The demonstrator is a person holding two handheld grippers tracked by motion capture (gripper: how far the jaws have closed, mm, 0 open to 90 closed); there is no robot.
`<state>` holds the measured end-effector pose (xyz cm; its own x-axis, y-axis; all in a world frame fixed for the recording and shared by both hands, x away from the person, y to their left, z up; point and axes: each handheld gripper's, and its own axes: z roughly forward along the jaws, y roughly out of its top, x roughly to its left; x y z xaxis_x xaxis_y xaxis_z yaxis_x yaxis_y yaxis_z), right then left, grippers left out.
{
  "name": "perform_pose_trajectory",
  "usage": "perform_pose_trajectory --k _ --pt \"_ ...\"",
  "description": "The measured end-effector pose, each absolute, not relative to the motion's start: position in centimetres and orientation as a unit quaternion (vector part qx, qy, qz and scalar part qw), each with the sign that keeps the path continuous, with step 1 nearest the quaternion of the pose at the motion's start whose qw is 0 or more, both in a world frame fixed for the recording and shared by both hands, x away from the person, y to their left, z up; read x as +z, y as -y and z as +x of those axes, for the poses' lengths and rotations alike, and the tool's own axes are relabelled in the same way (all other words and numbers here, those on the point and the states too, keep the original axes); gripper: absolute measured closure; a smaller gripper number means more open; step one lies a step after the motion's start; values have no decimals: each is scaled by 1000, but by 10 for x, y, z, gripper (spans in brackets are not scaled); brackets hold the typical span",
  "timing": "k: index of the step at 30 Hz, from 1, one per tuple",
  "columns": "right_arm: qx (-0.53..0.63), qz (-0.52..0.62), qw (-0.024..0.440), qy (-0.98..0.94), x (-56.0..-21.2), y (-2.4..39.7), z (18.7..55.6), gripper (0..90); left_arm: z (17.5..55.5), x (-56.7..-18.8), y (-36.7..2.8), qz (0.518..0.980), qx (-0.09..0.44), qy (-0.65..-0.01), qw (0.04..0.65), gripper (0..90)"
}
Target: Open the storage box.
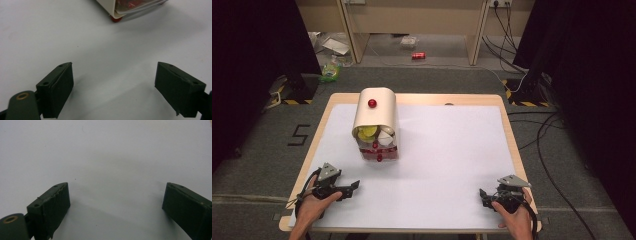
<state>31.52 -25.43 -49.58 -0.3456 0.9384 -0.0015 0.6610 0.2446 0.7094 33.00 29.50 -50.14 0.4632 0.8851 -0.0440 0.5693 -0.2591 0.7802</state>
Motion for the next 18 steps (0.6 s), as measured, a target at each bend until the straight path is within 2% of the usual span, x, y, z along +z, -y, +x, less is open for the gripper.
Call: perform_pose_trajectory --k 5,18 --pt "315 528 220 -758 -496 254 315 80 325 -490 -288 756 229 -459 406 153" --pt "315 528 220 -757 -496 254 315 79 314 -467 -274 731 248 -438 461 173"
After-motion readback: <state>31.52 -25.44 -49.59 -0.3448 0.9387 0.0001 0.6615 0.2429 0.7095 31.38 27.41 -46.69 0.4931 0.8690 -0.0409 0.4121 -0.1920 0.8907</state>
